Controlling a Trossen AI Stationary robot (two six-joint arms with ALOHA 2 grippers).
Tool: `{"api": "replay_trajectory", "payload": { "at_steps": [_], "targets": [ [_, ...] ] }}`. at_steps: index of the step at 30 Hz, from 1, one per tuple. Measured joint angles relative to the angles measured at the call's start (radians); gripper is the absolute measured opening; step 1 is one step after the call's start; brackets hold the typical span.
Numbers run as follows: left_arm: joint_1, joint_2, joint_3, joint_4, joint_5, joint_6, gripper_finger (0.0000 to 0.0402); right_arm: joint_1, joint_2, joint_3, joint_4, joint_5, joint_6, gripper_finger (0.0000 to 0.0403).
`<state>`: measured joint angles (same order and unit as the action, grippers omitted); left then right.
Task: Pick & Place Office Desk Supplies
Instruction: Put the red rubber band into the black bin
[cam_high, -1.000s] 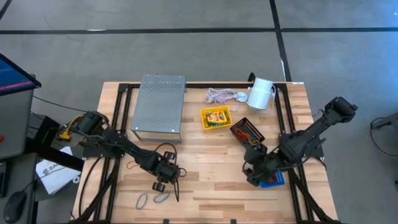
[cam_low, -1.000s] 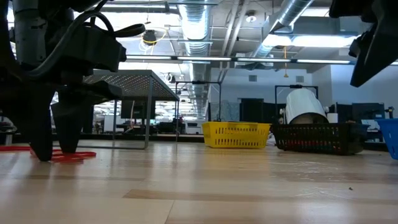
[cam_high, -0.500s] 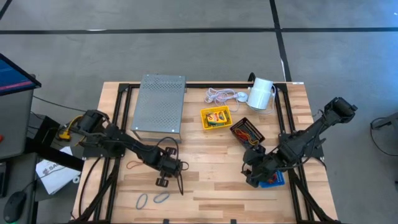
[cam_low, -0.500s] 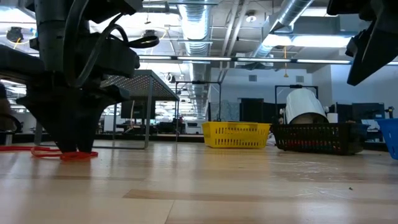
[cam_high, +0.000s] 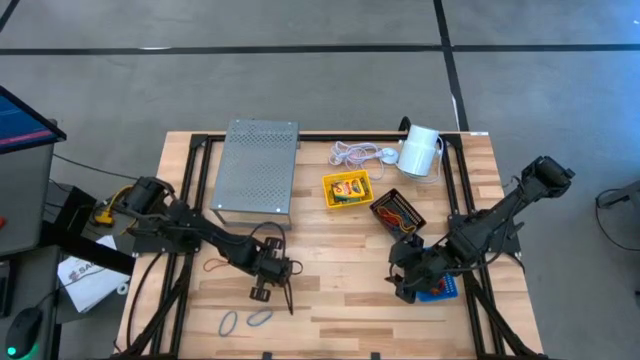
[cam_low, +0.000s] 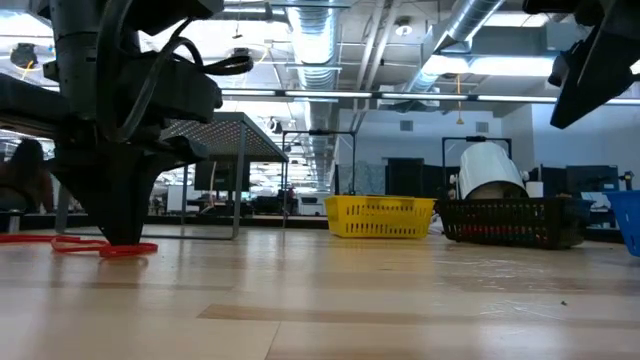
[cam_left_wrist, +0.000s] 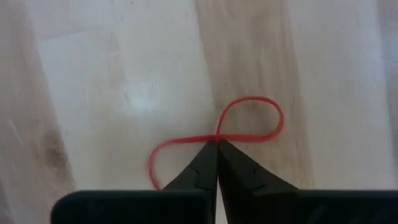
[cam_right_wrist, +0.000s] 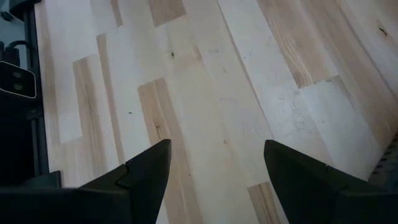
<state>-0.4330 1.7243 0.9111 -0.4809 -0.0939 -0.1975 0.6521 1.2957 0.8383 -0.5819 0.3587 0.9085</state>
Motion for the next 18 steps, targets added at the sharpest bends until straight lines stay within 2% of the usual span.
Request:
{"api": "replay_trajectory", "payload": {
  "at_steps": [4,7,13,18],
  "targets": [
    [-0.021,-0.049,0.012,-0.015,0.014,-0.002,0.0,-0.01,0.0,0.0,0.007,0.009,0.005,0.0254],
    [-0.038,-0.106,0.017,-0.018,-0.014,-0.004,0.0,-0.029,0.0,0.0,0.028,0.009,0.002,0.0254],
    [-0.066,-0.257,0.017,-0.019,-0.136,-0.053,0.0,-0.08,0.0,0.0,0.095,0.029,-0.066,0.0254],
    [-0.082,-0.347,0.018,0.077,-0.278,-0.073,0.0,-0.143,0.0,0.0,0.288,0.067,-0.226,0.0254]
  ]
}}
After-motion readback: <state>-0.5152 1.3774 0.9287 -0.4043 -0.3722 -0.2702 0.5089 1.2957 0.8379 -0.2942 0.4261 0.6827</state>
